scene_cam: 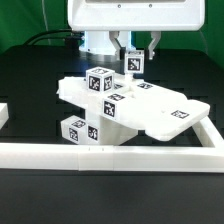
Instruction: Assemble chair
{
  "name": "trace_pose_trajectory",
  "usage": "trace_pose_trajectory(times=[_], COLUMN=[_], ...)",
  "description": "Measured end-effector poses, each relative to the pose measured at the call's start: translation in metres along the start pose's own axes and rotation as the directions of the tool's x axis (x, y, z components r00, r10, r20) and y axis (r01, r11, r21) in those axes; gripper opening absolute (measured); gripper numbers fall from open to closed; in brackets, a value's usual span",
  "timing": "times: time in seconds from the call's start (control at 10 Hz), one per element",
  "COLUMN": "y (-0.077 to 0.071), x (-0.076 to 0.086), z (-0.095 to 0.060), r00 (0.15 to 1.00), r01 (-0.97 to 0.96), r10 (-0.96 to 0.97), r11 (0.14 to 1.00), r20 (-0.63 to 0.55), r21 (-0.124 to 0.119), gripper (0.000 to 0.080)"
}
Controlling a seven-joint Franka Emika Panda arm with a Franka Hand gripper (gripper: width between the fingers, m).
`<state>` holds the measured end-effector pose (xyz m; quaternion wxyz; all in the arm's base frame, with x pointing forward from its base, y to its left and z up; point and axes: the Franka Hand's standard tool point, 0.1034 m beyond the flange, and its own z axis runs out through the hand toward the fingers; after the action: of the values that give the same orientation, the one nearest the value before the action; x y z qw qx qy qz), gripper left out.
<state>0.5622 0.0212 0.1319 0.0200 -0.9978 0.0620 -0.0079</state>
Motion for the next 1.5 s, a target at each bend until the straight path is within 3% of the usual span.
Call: trace_pose_trajectory(times=[0.4, 0.7, 1.5], y=[0.0083, 0.0071, 0.0077], x=[0.0047, 0.0045, 0.0103], z=[0.0011, 0.0081, 0.0081], r00=[1.000, 0.999, 0.997], r01=[0.025, 0.029, 0.041], r10=[-0.025, -0.029, -0.042], r11=[1.000, 1.000, 0.999], r20=[-0.016, -0.022, -0.063], r21=[-0.006, -0.012, -0.018], gripper=[0.0284, 0.0284, 0.0284])
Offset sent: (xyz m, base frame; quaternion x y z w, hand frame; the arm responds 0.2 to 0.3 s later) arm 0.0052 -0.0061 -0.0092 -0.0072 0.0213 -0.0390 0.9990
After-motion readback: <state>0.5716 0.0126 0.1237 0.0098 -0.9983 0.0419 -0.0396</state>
